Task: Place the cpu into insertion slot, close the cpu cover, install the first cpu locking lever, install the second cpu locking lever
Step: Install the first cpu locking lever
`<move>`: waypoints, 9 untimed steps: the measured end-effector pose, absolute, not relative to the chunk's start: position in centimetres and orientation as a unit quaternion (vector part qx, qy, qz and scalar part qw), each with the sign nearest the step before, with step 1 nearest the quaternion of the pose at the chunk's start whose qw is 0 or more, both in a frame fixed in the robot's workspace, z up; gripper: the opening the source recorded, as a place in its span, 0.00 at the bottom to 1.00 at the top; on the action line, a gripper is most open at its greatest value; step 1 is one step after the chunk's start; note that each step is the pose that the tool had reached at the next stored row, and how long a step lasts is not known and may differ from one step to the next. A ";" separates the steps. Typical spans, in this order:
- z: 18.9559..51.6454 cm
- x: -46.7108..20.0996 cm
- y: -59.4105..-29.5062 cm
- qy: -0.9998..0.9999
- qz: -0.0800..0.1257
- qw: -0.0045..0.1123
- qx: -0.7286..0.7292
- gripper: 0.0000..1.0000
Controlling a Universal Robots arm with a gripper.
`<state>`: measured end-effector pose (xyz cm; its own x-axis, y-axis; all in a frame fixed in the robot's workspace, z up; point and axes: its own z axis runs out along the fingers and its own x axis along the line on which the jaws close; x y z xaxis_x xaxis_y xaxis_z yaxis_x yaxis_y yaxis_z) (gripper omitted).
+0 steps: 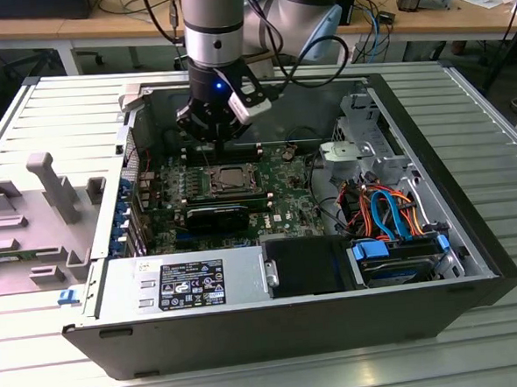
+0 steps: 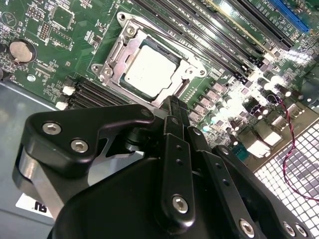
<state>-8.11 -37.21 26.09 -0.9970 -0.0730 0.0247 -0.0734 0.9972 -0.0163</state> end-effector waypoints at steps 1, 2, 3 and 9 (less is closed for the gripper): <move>26.1 -8.2 -37.2 -0.999 0.009 0.012 0.037 0.11; 26.1 -8.2 -37.2 -0.999 0.009 0.012 0.037 0.11; 26.1 -8.3 -37.2 -0.999 0.009 0.012 0.037 0.11; 26.1 -8.6 -37.2 -0.999 0.009 0.012 0.037 0.11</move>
<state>-8.64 -37.21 26.09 -0.9970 -0.0731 0.0247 -0.0735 0.9972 -0.0163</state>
